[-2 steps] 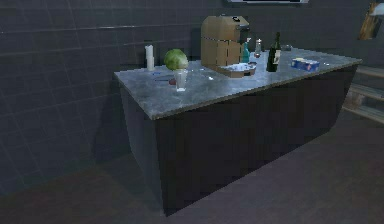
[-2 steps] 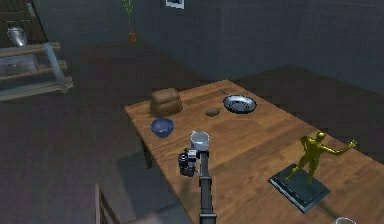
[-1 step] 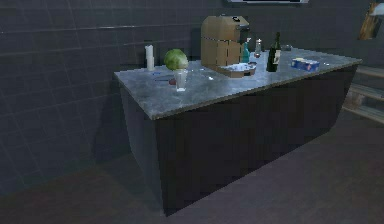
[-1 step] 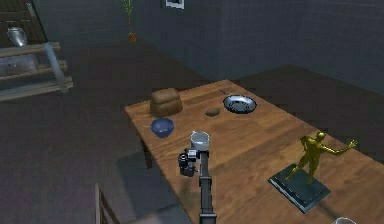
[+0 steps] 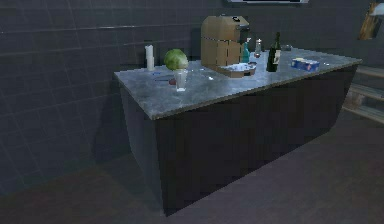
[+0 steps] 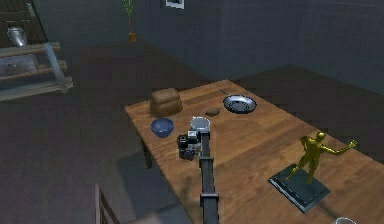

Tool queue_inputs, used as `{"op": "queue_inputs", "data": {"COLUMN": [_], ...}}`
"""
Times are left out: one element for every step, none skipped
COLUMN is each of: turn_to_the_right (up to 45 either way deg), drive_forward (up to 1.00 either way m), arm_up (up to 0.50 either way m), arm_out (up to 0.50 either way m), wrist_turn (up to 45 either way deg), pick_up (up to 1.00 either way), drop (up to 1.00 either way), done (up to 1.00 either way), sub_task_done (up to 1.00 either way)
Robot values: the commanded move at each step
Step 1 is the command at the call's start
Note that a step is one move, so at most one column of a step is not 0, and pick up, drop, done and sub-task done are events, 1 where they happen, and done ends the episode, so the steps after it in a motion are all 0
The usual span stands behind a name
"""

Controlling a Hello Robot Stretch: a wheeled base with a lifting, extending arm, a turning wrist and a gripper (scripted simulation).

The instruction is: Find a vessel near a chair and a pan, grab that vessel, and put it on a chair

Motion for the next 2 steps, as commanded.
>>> {"op": "queue_inputs", "data": {"turn_to_the_right": [0.0, 0.0], "drive_forward": [0.00, 0.00], "arm_up": [0.36, 0.00], "arm_out": [0.00, 0.00], "wrist_turn": [0.0, -45.0], "pick_up": [0.00, 0.00], "drop": [0.00, 0.00], "done": [0.00, 0.00], "sub_task_done": [0.00, 0.00]}}
